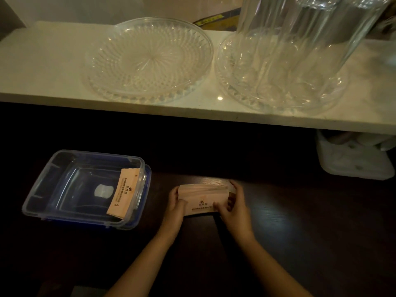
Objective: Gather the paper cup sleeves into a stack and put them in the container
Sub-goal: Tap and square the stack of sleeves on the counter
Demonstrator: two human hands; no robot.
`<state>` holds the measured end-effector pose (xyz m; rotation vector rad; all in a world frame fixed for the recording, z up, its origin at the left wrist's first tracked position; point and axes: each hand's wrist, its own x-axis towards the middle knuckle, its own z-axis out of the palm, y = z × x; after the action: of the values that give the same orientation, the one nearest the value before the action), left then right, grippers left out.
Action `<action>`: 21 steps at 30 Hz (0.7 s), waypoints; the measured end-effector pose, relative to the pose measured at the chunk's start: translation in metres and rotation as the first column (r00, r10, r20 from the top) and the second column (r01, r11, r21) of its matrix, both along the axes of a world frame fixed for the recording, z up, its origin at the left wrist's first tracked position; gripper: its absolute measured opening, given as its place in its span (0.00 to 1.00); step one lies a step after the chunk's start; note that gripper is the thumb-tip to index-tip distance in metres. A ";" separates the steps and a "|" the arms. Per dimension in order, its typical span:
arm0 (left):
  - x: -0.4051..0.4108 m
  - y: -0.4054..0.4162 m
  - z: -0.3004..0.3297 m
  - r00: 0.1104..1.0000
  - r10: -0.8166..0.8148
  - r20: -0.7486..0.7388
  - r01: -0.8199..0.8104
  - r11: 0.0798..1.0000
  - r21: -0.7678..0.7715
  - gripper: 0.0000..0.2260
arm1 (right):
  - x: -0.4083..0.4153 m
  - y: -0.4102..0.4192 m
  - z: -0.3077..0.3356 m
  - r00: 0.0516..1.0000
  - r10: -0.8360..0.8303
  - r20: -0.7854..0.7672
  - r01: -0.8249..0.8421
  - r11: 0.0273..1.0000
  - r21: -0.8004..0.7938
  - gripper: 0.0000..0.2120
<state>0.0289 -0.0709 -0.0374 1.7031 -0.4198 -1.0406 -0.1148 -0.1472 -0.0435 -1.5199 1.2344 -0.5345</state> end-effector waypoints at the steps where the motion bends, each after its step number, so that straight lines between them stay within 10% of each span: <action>1: -0.011 0.001 -0.002 0.997 0.074 -0.038 -0.076 0.996 -0.046 0.12 | -0.009 0.005 0.000 0.999 0.025 -0.022 -0.027 0.994 -0.102 0.36; 5: -0.048 -0.001 -0.005 0.964 0.258 -0.066 -0.262 0.962 -0.074 0.12 | -0.037 0.027 -0.005 0.981 0.107 -0.163 -0.164 0.902 -0.400 0.36; 11: -0.068 0.002 -0.007 0.966 0.257 0.002 -0.256 0.964 -0.068 0.10 | -0.061 0.046 -0.015 0.969 0.085 -0.232 -0.182 0.881 -0.436 0.35; 21: -0.051 0.028 -0.005 0.975 -0.219 0.038 0.222 0.967 -0.126 0.35 | -0.061 0.048 -0.018 0.980 0.089 -0.179 -0.160 0.886 -0.436 0.35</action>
<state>-0.0219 -0.0432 -0.0423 1.5792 -0.6908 -1.1276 -0.1754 -0.0996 -0.0611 -2.0514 1.1672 -0.6570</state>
